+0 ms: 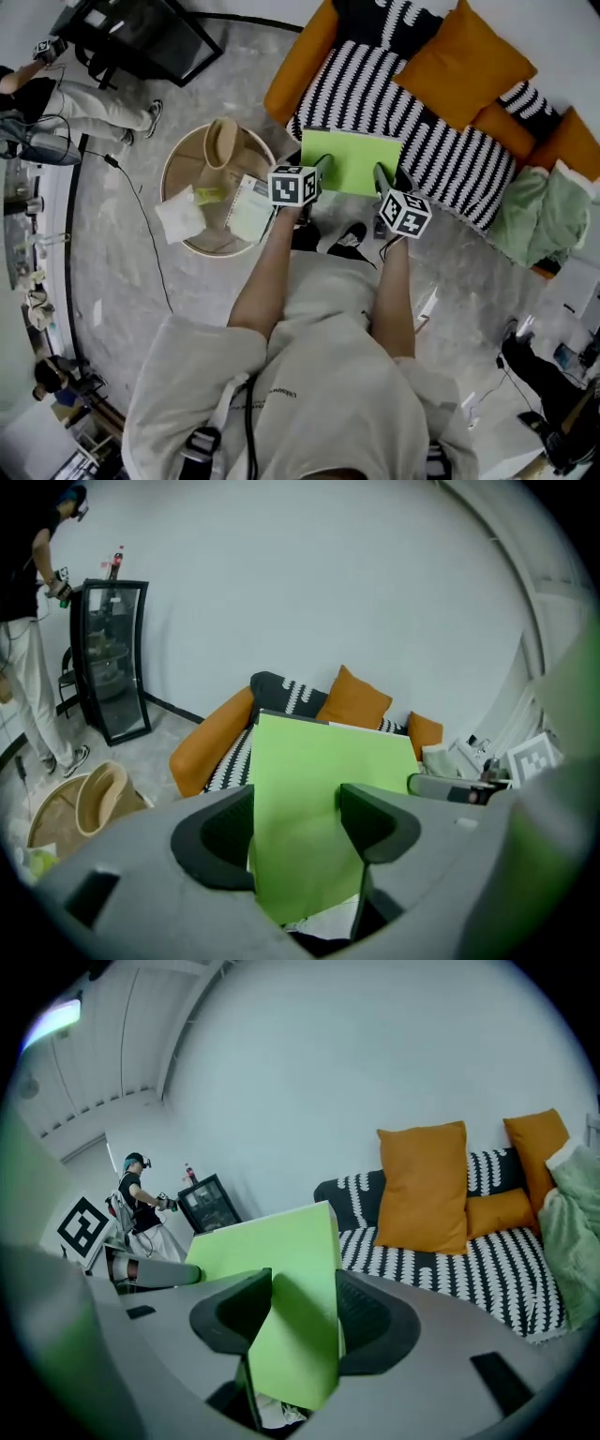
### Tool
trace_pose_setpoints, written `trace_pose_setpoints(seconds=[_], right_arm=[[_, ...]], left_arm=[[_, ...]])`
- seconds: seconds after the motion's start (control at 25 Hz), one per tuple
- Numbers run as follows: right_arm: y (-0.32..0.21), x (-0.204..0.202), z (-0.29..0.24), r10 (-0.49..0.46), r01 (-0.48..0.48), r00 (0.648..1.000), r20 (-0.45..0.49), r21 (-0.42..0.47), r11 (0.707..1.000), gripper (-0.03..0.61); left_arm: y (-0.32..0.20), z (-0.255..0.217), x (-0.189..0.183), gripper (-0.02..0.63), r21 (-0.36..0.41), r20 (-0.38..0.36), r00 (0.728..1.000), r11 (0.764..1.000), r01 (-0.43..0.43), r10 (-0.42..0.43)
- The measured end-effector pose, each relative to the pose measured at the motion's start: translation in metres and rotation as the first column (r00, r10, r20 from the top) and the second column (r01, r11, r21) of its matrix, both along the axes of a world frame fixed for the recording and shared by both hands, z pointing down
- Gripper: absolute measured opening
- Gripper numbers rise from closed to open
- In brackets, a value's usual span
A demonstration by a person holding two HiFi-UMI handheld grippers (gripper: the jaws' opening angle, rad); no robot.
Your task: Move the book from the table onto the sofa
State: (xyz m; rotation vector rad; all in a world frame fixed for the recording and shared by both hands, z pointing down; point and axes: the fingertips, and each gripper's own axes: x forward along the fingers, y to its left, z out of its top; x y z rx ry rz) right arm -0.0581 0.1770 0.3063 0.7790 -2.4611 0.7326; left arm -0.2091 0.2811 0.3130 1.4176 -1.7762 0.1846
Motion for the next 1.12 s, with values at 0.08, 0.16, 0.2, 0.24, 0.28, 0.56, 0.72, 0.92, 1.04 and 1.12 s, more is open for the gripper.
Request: trace_pose_setpoints(seconds=[0.08,0.16,0.2,0.24,0.28,0.56,0.72,0.92,1.04,1.12], right_arm=[[-0.009,0.017,-0.008,0.023,-0.024,1.000,0.016,0.016,1.000,0.202],[-0.015,0.033,-0.014,0.036,-0.036,0.999,0.026,0.026,0.999,0.202],[-0.018,0.043,-0.015,0.043,-0.044,0.999,0.030,0.029,0.999,0.202],[-0.022,0.054,-0.016,0.055,-0.056,0.998,0.032,0.032,0.998,0.202],[-0.028,0.066,-0.017,0.072,-0.073,0.997,0.034,0.035,0.997,0.202],[-0.066,0.165,-0.010,0.232,-0.235,0.971,0.059,0.049,0.971,0.202],[-0.058,0.223,-0.007,0.331,-0.334,0.940,0.078,0.040,0.942,0.202],[-0.075,0.269,-0.002,0.452,-0.456,0.889,0.070,0.038,0.889,0.202],[-0.083,0.291,0.006,0.508,-0.510,0.860,0.056,0.031,0.860,0.202],[-0.091,0.305,0.013,0.535,-0.536,0.844,0.043,0.020,0.844,0.202]], left_arm=[[-0.012,-0.009,0.015,0.282,0.013,0.014,1.000,1.000,-0.020,0.020],[-0.022,-0.015,0.029,0.282,0.021,0.021,0.999,0.999,-0.038,0.038],[-0.026,-0.016,0.038,0.282,0.023,0.023,0.999,0.999,-0.048,0.047],[-0.032,-0.017,0.047,0.282,0.024,0.023,0.998,0.998,-0.060,0.060],[-0.041,-0.017,0.057,0.282,0.026,0.024,0.997,0.997,-0.076,0.075],[-0.106,-0.013,0.143,0.282,0.041,0.051,0.971,0.971,-0.236,0.234],[-0.117,-0.013,0.196,0.282,0.033,0.070,0.940,0.941,-0.336,0.333],[-0.155,-0.005,0.238,0.282,0.026,0.058,0.894,0.895,-0.446,0.444],[-0.174,0.004,0.260,0.282,0.022,0.039,0.865,0.865,-0.501,0.500],[-0.189,0.011,0.273,0.282,0.017,0.022,0.849,0.849,-0.529,0.528]])
